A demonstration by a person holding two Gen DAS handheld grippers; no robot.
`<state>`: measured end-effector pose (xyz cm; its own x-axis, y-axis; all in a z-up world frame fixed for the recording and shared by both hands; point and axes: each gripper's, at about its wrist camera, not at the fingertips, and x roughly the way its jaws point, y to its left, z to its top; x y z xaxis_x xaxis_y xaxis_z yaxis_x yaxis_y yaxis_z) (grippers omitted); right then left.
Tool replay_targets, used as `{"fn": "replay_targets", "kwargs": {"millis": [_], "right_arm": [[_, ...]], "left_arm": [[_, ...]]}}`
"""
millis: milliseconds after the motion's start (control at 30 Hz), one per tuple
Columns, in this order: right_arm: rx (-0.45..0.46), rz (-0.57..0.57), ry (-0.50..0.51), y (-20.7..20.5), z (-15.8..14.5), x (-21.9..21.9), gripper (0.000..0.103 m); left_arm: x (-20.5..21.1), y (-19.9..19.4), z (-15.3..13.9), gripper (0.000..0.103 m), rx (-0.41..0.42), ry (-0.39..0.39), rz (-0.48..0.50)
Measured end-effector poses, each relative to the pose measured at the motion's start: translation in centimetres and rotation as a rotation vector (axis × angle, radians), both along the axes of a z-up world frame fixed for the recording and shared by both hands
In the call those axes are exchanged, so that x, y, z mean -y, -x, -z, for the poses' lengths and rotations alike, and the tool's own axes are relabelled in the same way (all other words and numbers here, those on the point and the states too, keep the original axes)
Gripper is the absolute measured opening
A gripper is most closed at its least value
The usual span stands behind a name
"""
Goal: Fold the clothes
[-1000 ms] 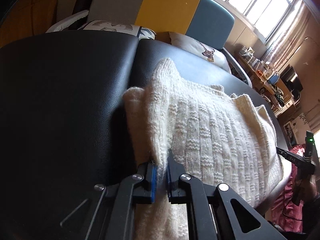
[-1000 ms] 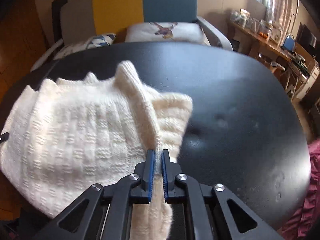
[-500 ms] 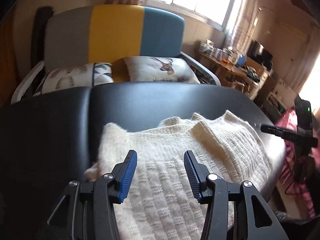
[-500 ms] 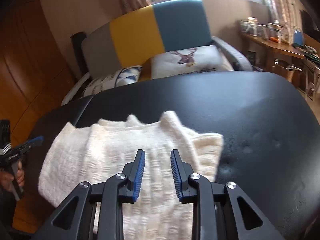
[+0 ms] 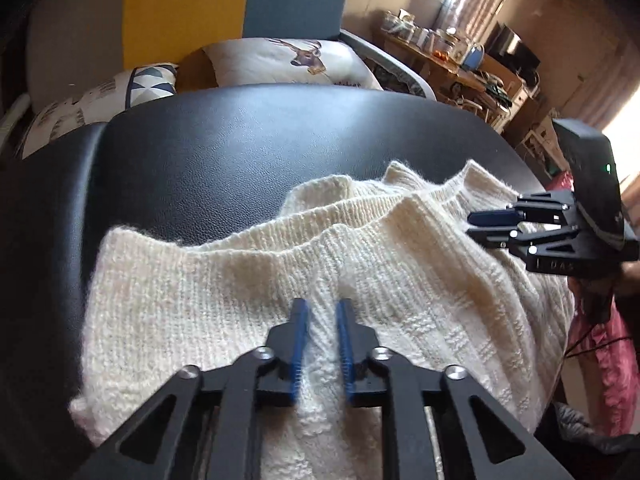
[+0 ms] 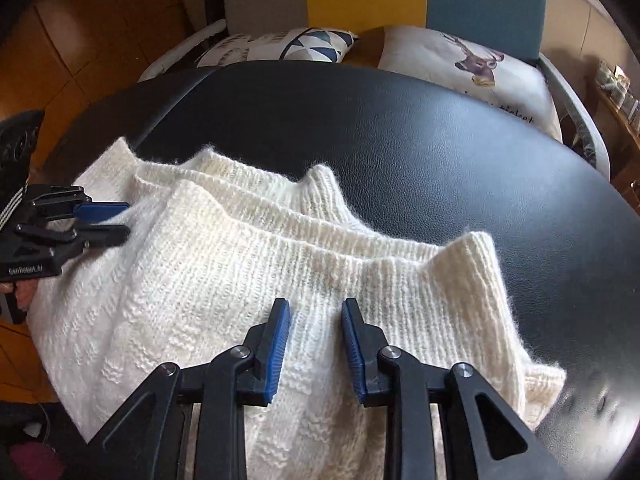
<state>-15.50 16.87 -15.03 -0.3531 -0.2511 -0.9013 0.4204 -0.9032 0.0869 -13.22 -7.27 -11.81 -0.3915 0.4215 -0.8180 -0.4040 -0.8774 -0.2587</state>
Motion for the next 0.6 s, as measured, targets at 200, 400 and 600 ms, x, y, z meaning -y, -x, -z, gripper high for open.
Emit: {"fn": "replay_targets", "kwargs": {"millis": [200, 400, 600], "right_arm": [[-0.078, 0.025, -0.058, -1.0, -1.3, 0.8, 0.006], [-0.066, 0.126, -0.103, 0.6, 0.1, -0.9, 0.003], [-0.049, 0.211, -0.008, 1.4, 0.5, -2.8, 0.003]], "left_arm": [[-0.4, -2.9, -2.5, 0.006, -0.204, -0.019, -0.123], [-1.1, -0.3, 0.0, 0.008, -0.182, 0.033, -0.2], [-0.3, 0.2, 0.3, 0.013, -0.114, -0.016, -0.215]]}}
